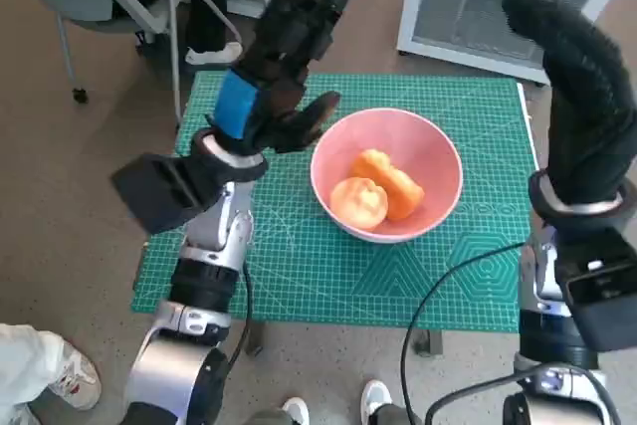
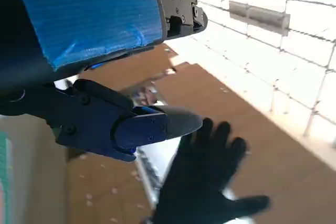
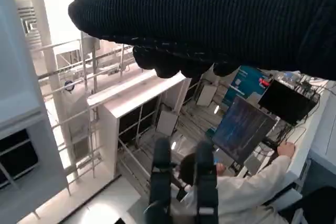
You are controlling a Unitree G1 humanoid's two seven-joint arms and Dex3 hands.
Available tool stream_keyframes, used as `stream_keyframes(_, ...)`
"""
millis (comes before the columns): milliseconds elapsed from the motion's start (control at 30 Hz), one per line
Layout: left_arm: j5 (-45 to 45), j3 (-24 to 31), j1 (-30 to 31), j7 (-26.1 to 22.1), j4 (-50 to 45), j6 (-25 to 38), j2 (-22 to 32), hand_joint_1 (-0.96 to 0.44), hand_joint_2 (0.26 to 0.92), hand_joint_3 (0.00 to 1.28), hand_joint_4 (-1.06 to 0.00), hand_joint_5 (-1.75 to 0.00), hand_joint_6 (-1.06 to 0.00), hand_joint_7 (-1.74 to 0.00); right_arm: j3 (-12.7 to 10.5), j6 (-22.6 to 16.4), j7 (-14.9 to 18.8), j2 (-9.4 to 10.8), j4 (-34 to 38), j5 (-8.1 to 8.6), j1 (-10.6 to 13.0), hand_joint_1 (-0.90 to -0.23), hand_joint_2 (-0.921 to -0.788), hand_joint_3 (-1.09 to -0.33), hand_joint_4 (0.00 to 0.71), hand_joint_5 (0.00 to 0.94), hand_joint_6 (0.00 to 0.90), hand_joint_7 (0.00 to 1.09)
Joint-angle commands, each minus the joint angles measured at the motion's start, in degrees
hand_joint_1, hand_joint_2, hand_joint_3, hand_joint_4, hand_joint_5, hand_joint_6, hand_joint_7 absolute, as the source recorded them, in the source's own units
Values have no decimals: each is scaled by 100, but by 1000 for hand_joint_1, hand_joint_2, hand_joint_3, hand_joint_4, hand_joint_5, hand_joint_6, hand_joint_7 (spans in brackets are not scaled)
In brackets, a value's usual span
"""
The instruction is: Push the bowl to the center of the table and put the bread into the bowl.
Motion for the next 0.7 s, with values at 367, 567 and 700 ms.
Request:
stream_keyframes(367, -109, 156, 218, 137, -316, -348, -314, -567, 921, 423, -126, -22, -40, -546, 44, 272, -77, 89, 115, -77, -213, -573, -921, -769, 250, 0, 36, 575)
stream_keyframes(567, -75, 160, 236, 225, -328, -340, -321, -558, 921, 427, -166, -40, -73, -577, 66, 322, -118, 99, 169, -129, -274, -572, -921, -771, 251, 1, 41, 573)
stream_keyframes(700, -102, 141, 287, 266, -442, -208, -305, -548, 921, 427, -182, -47, -91, -596, 76, 364, -109, 94, 214, -114, -299, -573, -921, -769, 259, 5, 52, 577)
